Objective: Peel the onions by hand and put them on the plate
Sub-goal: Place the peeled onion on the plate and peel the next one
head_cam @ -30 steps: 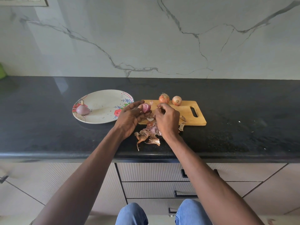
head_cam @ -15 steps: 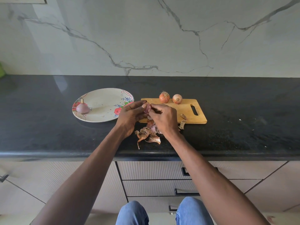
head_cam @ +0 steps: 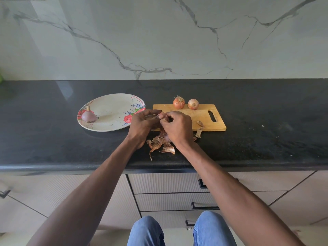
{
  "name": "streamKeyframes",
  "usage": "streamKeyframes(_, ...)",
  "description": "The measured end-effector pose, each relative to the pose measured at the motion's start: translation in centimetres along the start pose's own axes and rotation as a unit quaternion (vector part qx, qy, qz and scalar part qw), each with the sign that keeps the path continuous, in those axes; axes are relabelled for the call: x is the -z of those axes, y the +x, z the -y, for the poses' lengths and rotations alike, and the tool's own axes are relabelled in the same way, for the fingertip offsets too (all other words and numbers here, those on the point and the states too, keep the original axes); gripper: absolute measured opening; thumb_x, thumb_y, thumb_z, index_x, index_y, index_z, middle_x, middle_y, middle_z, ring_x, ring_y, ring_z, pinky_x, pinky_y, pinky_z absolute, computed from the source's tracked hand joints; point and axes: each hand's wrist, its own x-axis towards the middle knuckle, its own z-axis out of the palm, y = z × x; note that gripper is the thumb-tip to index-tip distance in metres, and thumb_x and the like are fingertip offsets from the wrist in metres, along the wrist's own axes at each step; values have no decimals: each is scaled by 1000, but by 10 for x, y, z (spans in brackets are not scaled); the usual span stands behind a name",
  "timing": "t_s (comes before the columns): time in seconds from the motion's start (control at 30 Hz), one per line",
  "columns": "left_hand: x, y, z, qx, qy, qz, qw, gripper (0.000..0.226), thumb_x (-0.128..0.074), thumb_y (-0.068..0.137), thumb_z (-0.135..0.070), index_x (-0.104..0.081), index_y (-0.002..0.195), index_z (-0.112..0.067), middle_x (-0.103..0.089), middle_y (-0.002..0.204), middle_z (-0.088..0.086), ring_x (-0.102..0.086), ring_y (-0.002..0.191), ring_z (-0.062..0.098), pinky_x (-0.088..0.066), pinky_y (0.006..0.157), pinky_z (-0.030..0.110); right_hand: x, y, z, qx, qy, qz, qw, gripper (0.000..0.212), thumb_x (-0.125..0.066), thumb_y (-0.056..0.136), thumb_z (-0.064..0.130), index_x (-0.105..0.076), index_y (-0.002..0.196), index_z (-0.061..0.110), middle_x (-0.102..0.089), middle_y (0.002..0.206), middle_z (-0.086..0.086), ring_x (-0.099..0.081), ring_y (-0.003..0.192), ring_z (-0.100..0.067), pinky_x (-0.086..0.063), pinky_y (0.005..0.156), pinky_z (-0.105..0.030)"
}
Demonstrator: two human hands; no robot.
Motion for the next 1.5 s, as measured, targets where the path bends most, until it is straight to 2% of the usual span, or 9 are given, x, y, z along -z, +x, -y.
streamKeyframes(0.27,-1,-2,-1,-18,6,7,1000,26,-73,87,-3,-67,111,4,-76,97,17,-75,87,28,-61,79,36,4,0,3,9,21,-36,999,4,-76,80,3,-75,76,4,-75,76,1,-56,57,1,-36,53,3)
streamKeyframes(0.37,-2,-2,-1,-16,-13,11,1000,26,-75,86,-8,-67,109,1,-76,98,18,-74,86,29,-61,79,37,3,1,0,7,35,-33,999,2,-76,81,3,-77,79,4,-76,78,-1,-64,61,-4,-43,54,-1)
streamKeyframes(0.47,-2,-2,-2,-7,-40,22,999,27,-75,83,-15,-67,106,-3,-75,98,17,-73,85,28,-61,81,39,1,1,-2,-3,34,-38,999,9,-77,84,13,-77,82,4,-75,75,-3,-67,61,-13,-56,52,-29)
streamKeyframes(0.57,-1,0,-3,4,-67,29,997,29,-73,81,-17,-66,105,-3,-75,96,14,-72,83,25,-61,84,42,3,1,0,-28,61,-48,997,12,-78,84,17,-78,86,5,-75,76,-3,-69,63,-14,-57,55,-37)
streamKeyframes(0.87,0,2,-9,54,-148,38,987,14,-48,102,1,-59,110,1,-71,96,14,-73,82,24,-62,75,32,9,5,2,-118,142,-26,983,9,-76,83,11,-78,90,6,-72,76,8,-64,64,9,-50,58,-10)
streamKeyframes(1.07,-2,0,-13,55,-163,18,985,10,-59,95,-3,-59,105,-1,-70,97,16,-71,84,26,-61,71,29,9,7,3,-163,182,-10,970,8,-75,84,10,-78,91,7,-72,76,8,-69,68,-1,-55,62,-16)
streamKeyframes(1.17,-2,1,-11,45,-138,7,989,29,-72,81,-9,-61,105,1,-71,95,17,-71,83,28,-62,72,34,9,7,6,-166,187,7,968,9,-75,85,11,-78,92,6,-70,74,10,-67,65,5,-52,61,-12)
streamKeyframes(1.4,3,4,-8,68,-168,5,983,11,-56,97,1,-61,107,2,-70,102,18,-71,89,30,-63,79,33,12,9,5,-218,234,8,947,5,-74,83,5,-77,87,4,-75,74,-2,-72,65,-11,-59,61,-26)
streamKeyframes(1.5,2,2,-12,79,-174,3,982,11,-53,99,1,-62,106,2,-70,99,15,-72,85,24,-62,73,27,15,10,9,-243,285,16,927,7,-72,84,0,-76,81,5,-73,70,-1,-69,60,-7,-54,57,-19)
